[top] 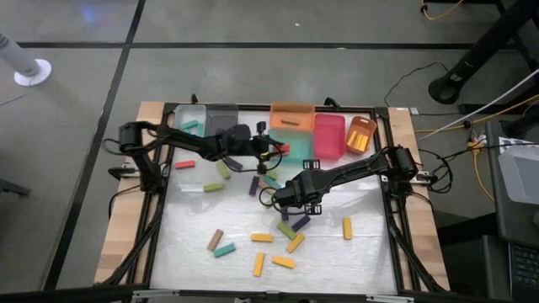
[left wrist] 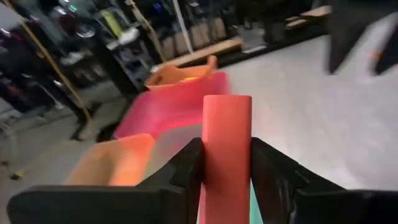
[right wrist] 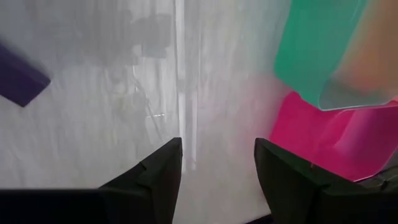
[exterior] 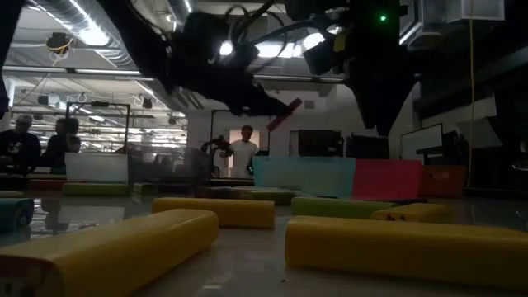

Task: Sort blocks
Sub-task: Put the orange block into the light blue bin, then put the violet block into the black bin

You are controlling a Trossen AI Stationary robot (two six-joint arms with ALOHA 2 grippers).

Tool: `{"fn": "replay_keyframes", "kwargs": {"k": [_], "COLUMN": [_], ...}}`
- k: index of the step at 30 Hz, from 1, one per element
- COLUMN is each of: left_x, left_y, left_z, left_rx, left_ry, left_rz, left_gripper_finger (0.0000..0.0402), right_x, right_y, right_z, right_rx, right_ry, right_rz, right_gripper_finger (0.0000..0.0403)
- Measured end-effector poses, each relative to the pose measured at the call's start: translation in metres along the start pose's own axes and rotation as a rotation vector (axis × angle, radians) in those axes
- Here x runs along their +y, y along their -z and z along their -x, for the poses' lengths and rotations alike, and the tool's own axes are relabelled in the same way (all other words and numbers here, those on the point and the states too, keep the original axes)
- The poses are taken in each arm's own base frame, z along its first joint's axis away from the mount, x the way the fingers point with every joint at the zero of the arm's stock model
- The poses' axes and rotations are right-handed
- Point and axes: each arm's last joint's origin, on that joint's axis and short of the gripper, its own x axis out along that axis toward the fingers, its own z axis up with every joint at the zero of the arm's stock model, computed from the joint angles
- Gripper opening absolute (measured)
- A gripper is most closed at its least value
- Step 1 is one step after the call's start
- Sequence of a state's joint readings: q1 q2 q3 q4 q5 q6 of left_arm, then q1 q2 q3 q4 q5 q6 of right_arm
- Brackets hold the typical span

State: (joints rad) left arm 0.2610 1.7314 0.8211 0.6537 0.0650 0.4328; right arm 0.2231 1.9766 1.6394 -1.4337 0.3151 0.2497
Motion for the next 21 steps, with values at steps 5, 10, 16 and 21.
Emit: {"fn": "replay_keyframes", "kwargs": {"k": [5,10,16,21], "left_x": [0.004,0.009,0.01,0.01], "left_y": [0.03,0.045,0.038,0.019], "left_z": [-0.013,-0.016,-0.013,0.002], "left_rx": [0.082,0.172,0.156,0.187], "left_ry": [-0.037,-0.147,-0.157,-0.125], "left_rz": [-0.029,0.09,0.141,0.141], "left_gripper_finger": [0.0126,0.0148,0.0174,0.0175], "right_x": [0.003,0.005,0.008,0.014], "right_y": [-0.006,-0.014,-0.024,-0.032], "right_z": [0.0,0.001,0.003,0.007], "right_rx": [-0.047,-0.117,-0.198,-0.262], "right_ry": [-0.054,-0.116,-0.185,-0.26], "right_rz": [-0.118,-0.297,-0.444,-0.561], "right_gripper_finger": [0.0198,0.0198,0.0198,0.0198]}}
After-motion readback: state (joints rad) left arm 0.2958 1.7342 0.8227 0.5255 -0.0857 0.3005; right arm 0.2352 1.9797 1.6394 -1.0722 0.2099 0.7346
